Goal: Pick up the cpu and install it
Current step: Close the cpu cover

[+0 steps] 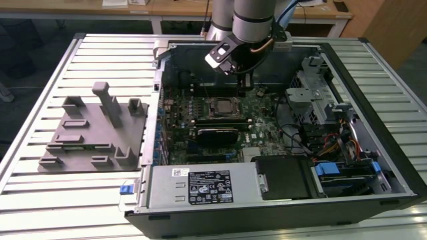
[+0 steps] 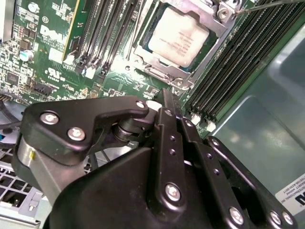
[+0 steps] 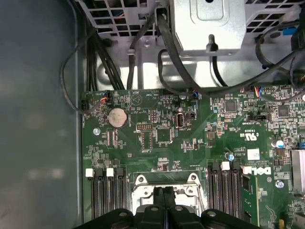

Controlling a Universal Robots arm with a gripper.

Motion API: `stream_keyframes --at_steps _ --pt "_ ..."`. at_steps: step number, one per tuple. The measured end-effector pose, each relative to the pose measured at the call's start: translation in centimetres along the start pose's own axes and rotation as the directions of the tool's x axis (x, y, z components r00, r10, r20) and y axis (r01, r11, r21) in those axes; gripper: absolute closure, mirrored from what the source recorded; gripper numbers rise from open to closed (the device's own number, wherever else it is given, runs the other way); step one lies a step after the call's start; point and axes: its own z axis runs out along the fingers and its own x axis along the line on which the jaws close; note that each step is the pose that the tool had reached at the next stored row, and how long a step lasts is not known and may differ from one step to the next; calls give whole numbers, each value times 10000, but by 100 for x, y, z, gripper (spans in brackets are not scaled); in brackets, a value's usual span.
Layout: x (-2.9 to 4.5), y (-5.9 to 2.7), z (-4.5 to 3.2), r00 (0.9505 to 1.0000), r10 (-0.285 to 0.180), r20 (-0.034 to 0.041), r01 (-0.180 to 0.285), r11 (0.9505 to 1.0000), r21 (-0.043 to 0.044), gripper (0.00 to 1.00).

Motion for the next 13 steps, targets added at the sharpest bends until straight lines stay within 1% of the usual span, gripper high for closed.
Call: stream_keyframes --at_steps 7,12,13 --pt "0 -1 25 10000 3 0 -3 10000 1 89" --pt "0 -1 26 10000 4 1 -4 10000 3 89" --pt "0 -1 29 10000 4 11 -4 10000 60 89"
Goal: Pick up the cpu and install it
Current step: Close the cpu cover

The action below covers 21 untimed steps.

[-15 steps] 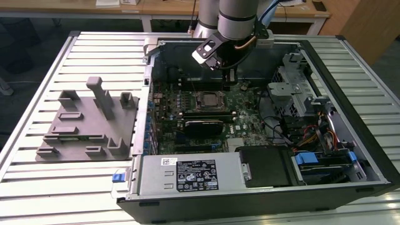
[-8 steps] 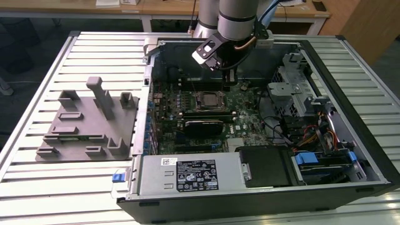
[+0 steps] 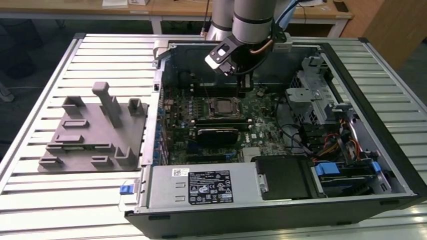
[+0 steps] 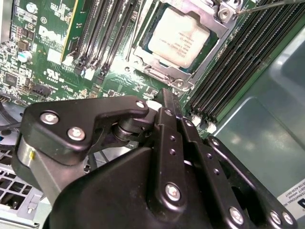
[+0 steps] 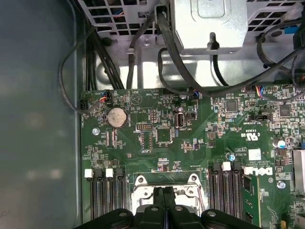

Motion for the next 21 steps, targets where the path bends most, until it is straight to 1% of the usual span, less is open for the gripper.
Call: stream_keyframes --at_steps 1,5,7,10,15,21 --pt "0 0 0 10000 0 14 0 10000 46 89" --pt "-1 0 -2 10000 -1 21 0 10000 72 89" --pt "-1 -9 -1 10000 -1 21 1 10000 71 89" --pt "-3 -51 0 10000 -1 18 1 10000 70 89" --pt "-9 -149 -2 10000 0 18 0 10000 71 89" --pt "-19 -226 7 10000 -1 18 1 10000 71 89"
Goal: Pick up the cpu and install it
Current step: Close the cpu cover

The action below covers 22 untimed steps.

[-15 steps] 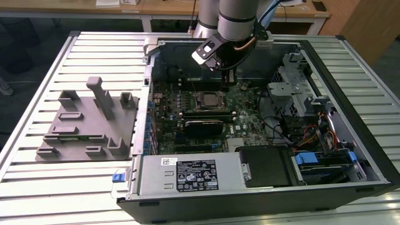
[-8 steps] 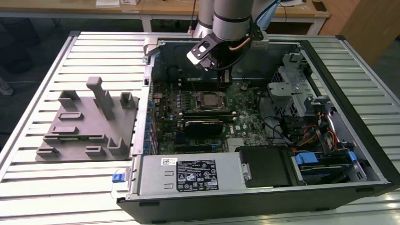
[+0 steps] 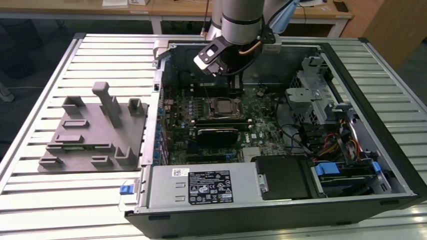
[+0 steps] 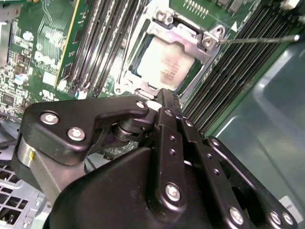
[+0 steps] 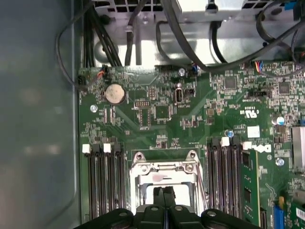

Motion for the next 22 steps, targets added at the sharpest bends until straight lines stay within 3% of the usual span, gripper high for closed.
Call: stream_keyframes --at_steps 7,22 --pt "-27 -89 30 10000 0 2 0 10000 1 89" --pt "-73 -131 63 10000 -11 3 11 10000 1 89"
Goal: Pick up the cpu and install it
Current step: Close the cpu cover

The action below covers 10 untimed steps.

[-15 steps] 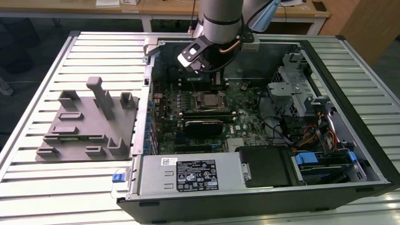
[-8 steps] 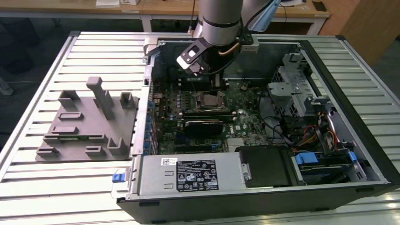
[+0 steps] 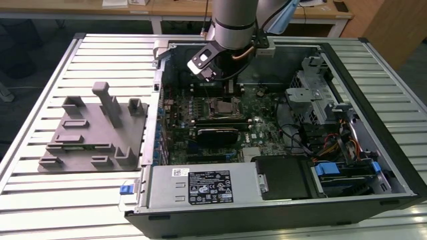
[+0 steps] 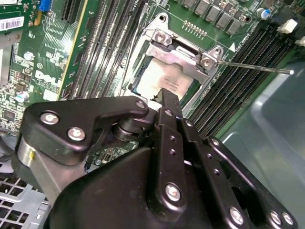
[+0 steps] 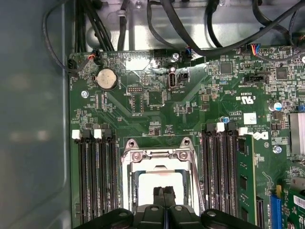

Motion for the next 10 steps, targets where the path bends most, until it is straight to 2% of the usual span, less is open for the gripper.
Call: stream_keyframes --at_steps 2,5,10 --pt "0 0 1 9998 -190 -6 190 9998 0 89" --pt "0 0 1 9973 -733 -20 733 9973 1 89" --pt "0 0 3 9867 -1626 -44 1626 9867 0 89"
